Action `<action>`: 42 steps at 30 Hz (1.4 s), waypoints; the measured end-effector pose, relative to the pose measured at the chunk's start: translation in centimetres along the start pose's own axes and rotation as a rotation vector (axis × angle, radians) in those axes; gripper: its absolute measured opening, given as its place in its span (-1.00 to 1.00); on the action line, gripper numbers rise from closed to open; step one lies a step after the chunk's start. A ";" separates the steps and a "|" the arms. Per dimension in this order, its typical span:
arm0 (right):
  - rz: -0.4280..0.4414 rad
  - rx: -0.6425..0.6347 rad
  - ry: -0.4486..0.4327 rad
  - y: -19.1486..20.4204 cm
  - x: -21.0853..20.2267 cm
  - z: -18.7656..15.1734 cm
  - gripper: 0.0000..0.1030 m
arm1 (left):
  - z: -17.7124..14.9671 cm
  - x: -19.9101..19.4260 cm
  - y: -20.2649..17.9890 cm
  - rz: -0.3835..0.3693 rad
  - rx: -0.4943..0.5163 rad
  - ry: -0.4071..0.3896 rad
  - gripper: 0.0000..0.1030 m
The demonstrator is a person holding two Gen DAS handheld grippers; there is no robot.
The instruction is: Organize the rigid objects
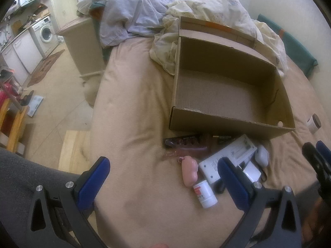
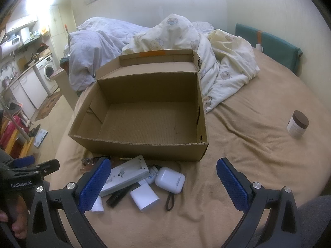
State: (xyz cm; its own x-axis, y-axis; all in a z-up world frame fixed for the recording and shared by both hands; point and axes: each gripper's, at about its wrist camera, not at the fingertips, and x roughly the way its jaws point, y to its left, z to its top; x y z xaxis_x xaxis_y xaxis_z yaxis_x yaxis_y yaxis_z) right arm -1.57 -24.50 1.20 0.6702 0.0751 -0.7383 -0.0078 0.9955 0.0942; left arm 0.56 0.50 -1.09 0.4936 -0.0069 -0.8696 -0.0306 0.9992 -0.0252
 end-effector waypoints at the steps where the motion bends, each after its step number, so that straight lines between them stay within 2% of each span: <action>1: 0.000 0.000 0.000 0.0 0.0 0.0 1.00 | 0.0 0.0 0.0 -0.001 -0.002 0.000 1.00; 10: 0.000 0.004 0.000 0.0 0.0 0.1 1.00 | -0.1 0.4 -0.4 -0.027 0.024 0.028 1.00; 15: 0.000 -0.002 -0.009 -0.1 0.0 -0.5 1.00 | -0.2 0.8 -1.3 -0.017 0.079 0.053 1.00; 19: 0.015 0.018 0.006 -0.4 0.0 -0.7 1.00 | -0.2 0.8 -1.5 0.014 0.120 0.043 1.00; 32: 0.021 0.035 0.013 -0.5 0.0 -0.3 1.00 | -0.5 1.8 -0.9 0.018 0.074 0.099 1.00; 39: 0.019 0.083 0.038 -1.4 0.5 -0.1 1.00 | -0.6 3.7 0.0 0.016 0.027 0.207 0.99; 42: 0.022 0.113 0.062 -2.0 0.9 -0.1 1.00 | -1.0 5.0 0.2 0.002 0.004 0.272 0.80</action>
State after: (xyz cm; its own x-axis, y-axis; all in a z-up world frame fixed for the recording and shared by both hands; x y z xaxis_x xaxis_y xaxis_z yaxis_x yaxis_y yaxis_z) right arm -1.00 -26.39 0.30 0.6240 0.1037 -0.7745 0.0637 0.9811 0.1826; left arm 2.17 0.62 -5.91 0.2414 -0.0150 -0.9703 -0.0279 0.9994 -0.0224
